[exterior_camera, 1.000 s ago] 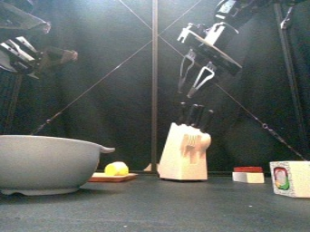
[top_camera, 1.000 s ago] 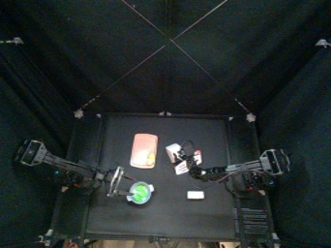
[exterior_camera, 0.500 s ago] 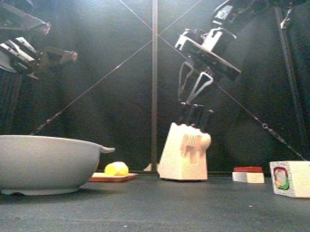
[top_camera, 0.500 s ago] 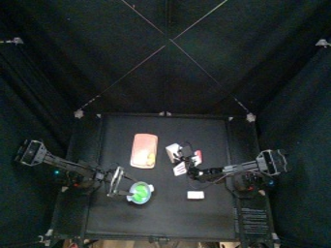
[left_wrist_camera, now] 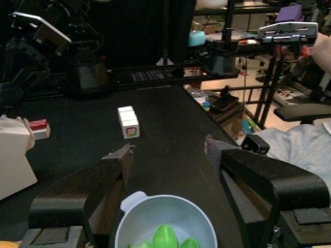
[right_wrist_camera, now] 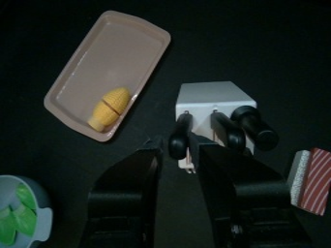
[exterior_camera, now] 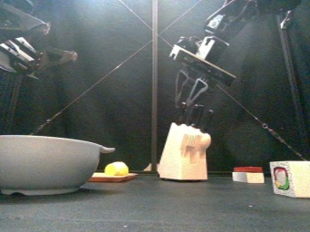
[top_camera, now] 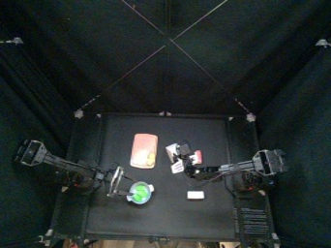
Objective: Grab cleaver
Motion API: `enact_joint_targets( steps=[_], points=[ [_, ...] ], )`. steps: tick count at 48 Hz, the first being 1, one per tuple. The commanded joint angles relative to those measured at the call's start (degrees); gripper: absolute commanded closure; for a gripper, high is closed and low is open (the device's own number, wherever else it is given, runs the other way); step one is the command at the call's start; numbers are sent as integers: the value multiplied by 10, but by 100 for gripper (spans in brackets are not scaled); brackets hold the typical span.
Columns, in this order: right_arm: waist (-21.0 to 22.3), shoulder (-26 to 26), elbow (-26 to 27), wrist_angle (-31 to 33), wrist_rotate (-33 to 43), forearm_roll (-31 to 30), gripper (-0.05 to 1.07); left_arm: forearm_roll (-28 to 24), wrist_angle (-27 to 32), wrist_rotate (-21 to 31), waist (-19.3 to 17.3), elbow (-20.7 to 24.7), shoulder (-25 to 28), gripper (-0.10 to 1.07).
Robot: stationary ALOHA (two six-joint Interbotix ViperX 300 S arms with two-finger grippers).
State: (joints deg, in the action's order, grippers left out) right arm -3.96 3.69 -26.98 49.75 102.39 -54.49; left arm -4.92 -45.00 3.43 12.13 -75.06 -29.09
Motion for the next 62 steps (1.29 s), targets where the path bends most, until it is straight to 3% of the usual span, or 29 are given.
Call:
enact_joint_targets(
  steps=[1,23,38,62],
  points=[
    [2,8,11,2,1,4,34,1,-3,-1,-1,5,-1,2],
    [3,5,13,3,0,4,36,1,-3,-1,-1,4,0,2],
    [3,4,13,3,1,6,63,1,-3,-1,-1,4,0,2],
    [2,11,14,3,-4,7,63,1,-3,-1,-1,5,-1,2]
  ],
)
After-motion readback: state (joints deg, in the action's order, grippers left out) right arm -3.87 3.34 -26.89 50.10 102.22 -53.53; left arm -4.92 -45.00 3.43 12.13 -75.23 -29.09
